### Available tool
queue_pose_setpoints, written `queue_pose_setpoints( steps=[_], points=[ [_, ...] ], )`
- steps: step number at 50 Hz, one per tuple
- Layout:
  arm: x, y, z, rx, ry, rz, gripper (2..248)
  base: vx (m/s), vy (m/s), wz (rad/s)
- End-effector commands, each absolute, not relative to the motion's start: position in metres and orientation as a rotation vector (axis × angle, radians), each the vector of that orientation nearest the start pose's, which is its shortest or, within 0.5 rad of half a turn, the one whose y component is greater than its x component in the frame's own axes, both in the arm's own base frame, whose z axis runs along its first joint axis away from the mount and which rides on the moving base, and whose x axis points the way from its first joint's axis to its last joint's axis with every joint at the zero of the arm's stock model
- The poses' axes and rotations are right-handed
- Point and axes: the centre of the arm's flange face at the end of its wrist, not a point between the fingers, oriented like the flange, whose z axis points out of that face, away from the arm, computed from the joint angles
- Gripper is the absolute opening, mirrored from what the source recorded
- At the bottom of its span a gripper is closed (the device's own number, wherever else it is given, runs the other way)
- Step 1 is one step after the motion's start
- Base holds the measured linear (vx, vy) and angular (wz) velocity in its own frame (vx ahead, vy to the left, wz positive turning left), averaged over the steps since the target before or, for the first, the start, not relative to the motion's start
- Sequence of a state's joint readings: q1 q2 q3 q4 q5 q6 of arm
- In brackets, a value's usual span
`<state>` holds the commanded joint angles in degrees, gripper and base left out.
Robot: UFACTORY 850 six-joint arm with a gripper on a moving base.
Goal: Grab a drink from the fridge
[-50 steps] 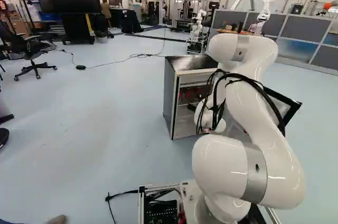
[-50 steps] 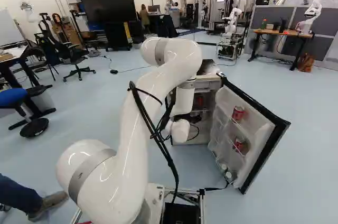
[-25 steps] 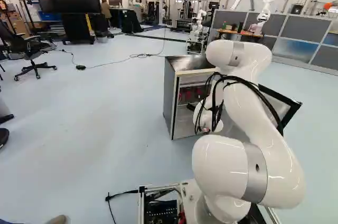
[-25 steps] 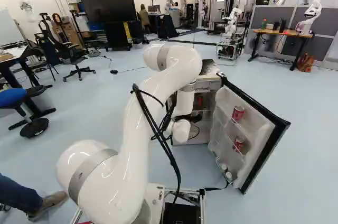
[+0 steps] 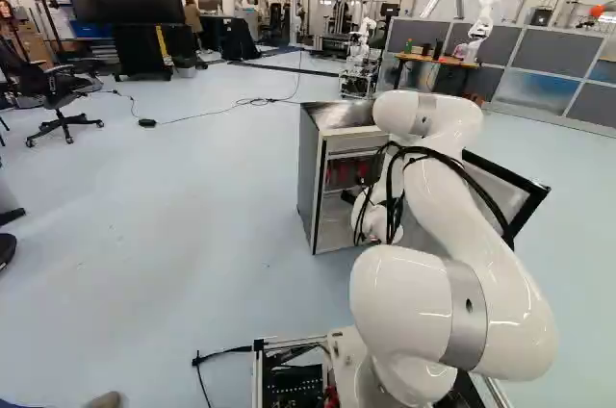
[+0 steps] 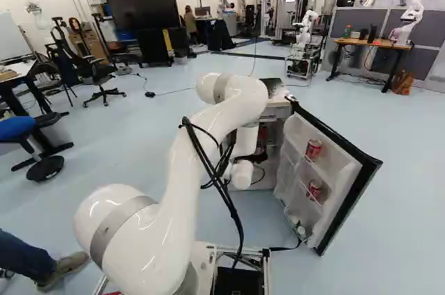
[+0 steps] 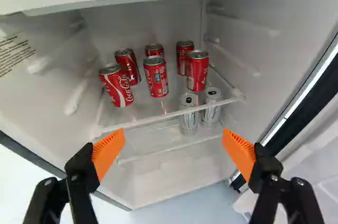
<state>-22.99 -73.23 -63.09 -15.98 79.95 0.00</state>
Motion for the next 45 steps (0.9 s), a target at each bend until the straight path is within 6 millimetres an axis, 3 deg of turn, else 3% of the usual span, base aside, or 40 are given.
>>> queue_pose_setpoints(
  steps=[12,45],
  points=[
    [0.508,-0.191,-0.017,-2.563,0.206,-1.875,247,0.0,0.0,0.0],
    [0.548,-0.209,-0.033,-2.491,0.181,-2.008,247,0.0,0.0,0.0]
  ],
)
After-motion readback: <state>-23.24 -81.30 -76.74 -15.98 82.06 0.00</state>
